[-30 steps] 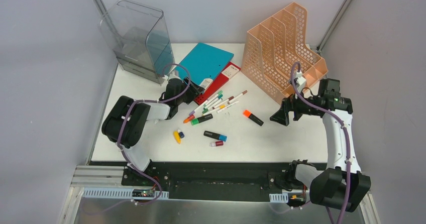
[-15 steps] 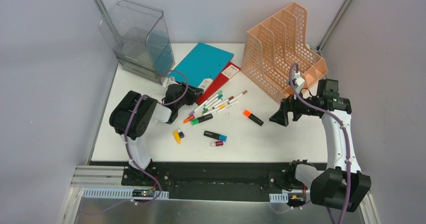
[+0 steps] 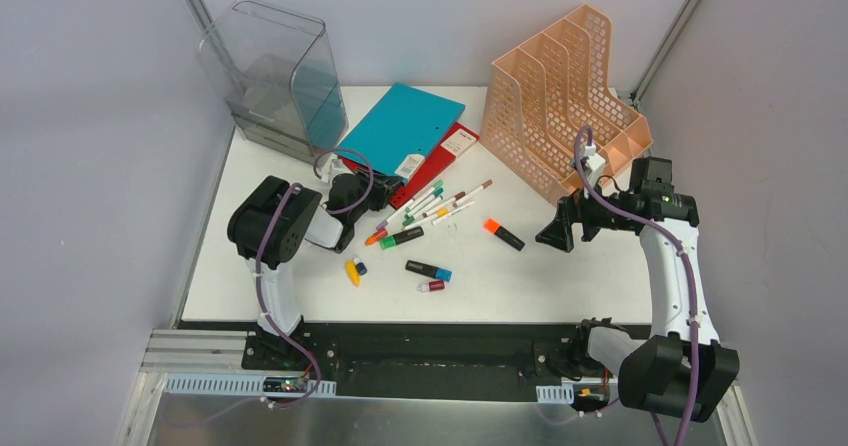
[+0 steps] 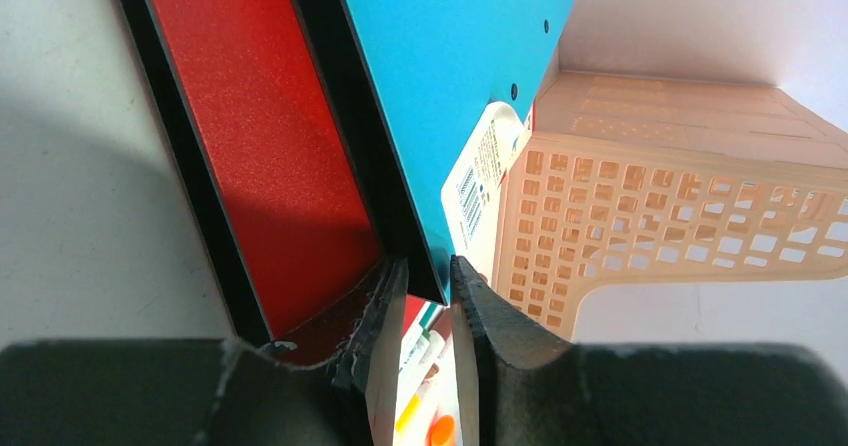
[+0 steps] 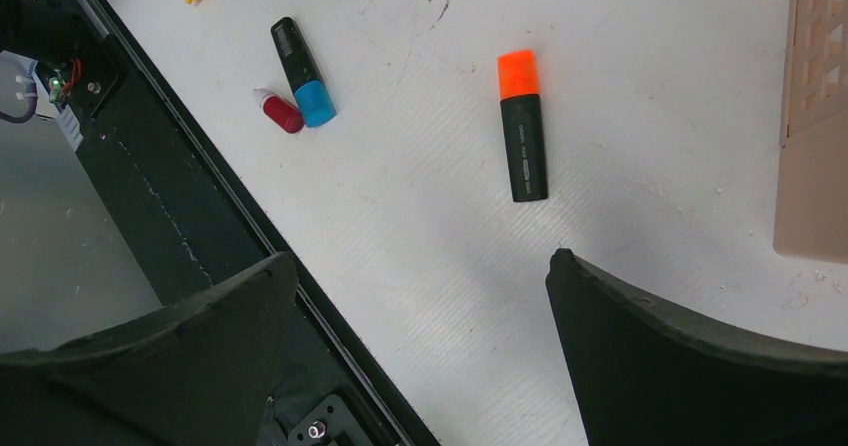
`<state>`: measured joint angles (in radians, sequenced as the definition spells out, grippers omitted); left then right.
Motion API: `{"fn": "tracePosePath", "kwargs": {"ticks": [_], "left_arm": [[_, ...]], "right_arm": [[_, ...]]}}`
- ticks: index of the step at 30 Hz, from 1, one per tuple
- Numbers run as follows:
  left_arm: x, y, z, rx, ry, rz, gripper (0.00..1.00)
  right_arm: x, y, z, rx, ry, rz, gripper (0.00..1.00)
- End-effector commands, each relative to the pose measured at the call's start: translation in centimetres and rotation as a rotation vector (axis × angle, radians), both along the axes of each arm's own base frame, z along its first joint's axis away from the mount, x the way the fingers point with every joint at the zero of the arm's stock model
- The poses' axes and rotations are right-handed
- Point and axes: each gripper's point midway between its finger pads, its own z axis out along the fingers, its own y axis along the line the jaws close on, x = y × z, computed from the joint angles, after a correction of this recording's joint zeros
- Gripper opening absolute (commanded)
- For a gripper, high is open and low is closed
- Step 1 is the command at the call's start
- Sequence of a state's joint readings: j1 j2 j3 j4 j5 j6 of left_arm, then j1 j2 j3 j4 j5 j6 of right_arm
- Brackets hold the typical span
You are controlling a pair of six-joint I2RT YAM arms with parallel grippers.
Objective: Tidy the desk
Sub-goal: Pick up the folder from the center of the board.
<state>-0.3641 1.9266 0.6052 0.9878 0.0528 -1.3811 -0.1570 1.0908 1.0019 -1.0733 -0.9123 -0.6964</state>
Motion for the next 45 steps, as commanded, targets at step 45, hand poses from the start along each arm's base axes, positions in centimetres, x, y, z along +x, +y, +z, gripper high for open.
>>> {"fn": "tracePosePath", "kwargs": {"ticks": [45], "left_arm": [[2.3,1.5,2.7,-0.149,-0.104,0.072,0.26]], "right_arm": [[0.2,0.6,-0.2,-0.026,-0.031,0.031,1.00]]}}
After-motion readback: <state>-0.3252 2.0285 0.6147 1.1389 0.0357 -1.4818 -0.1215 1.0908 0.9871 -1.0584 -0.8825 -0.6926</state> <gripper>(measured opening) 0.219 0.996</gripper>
